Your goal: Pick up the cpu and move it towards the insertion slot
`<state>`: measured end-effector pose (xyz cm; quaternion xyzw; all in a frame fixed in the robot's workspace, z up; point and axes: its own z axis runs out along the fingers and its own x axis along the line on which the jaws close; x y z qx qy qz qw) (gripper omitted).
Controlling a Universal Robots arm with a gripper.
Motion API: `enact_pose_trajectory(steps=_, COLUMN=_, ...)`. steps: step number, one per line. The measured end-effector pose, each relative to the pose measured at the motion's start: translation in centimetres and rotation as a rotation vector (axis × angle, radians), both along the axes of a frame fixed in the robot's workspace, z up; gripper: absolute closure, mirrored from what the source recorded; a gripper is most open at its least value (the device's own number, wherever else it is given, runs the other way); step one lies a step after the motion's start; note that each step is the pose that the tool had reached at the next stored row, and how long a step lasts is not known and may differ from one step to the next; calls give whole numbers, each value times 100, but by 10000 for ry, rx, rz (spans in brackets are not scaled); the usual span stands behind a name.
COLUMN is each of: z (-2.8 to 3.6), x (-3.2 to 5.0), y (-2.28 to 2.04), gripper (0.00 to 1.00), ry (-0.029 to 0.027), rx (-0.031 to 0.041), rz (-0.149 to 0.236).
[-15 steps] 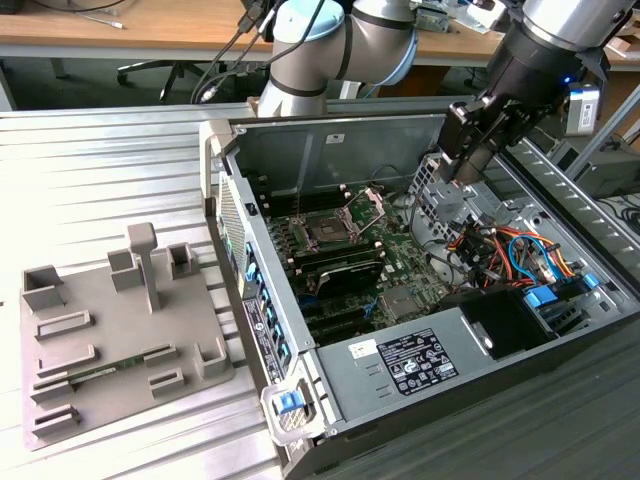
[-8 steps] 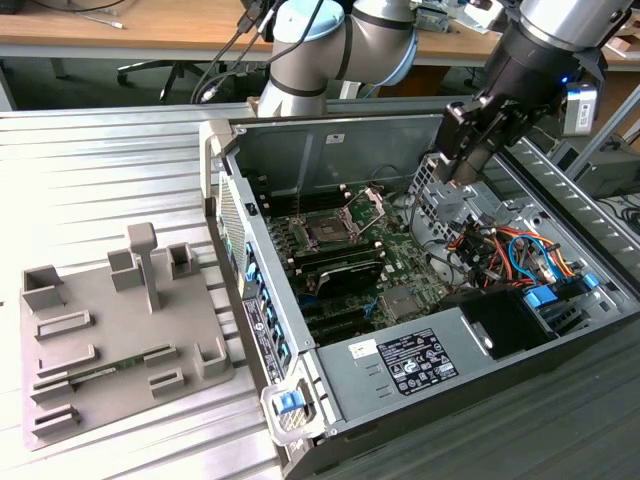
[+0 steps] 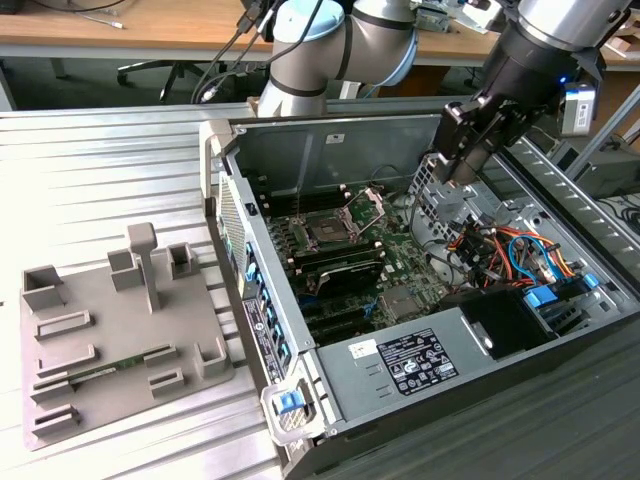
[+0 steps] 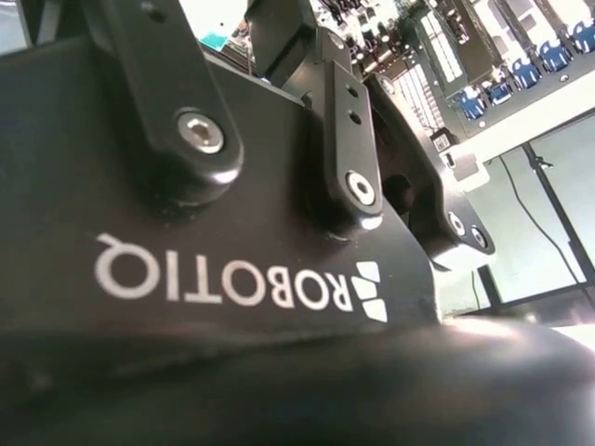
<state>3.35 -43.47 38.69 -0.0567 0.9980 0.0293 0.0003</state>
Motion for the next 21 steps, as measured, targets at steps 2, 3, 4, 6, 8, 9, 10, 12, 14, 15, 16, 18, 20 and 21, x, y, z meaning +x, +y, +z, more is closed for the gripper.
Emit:
enact_pose_trajectory(steps=2, z=0, x=-7, y=0, gripper=45, ry=0, rx=-1, rz=0)
enact_pose_trajectory(steps=3, z=0, x=-12, y=0, gripper=45, ry=0, rx=0, rz=0)
enact_pose_trajectory(steps=4, z=0, x=-15, y=0, gripper=45, ry=0, rx=0, rz=0)
enact_pose_trajectory(steps=6, z=0, x=-22, y=0, gripper=45, ry=0, rx=0, rz=0)
enact_pose_trajectory(steps=8, z=0, x=-27, y=0, gripper=45, ry=1, rx=-1, rz=0)
enact_pose_trajectory(steps=9, z=0, x=-31, y=0, gripper=45, ry=0, rx=0, rz=0)
enact_pose_trajectory(steps=10, z=0, x=-34, y=0, gripper=45, ry=0, rx=0, rz=0)
enact_pose_trajectory(steps=12, z=0, x=-41, y=0, gripper=45, ry=0, rx=0, rz=1)
enact_pose_trajectory(steps=14, z=0, x=-51, y=0, gripper=45, ry=0, rx=0, rz=0)
enact_pose_trajectory(steps=15, z=-1, x=-54, y=0, gripper=45, ry=0, rx=0, rz=0)
enact_pose_trajectory(steps=16, z=0, x=-58, y=0, gripper=45, ry=0, rx=0, rz=0)
enact_pose_trajectory(steps=18, z=-1, x=-66, y=0, gripper=45, ry=1, rx=0, rz=1)
enact_pose_trajectory(steps=20, z=-1, x=-75, y=0, gripper=45, ry=0, rx=-1, rz=0)
enact_pose_trajectory(steps=21, z=-1, x=-78, y=0, gripper=45, ry=0, rx=0, rz=0)
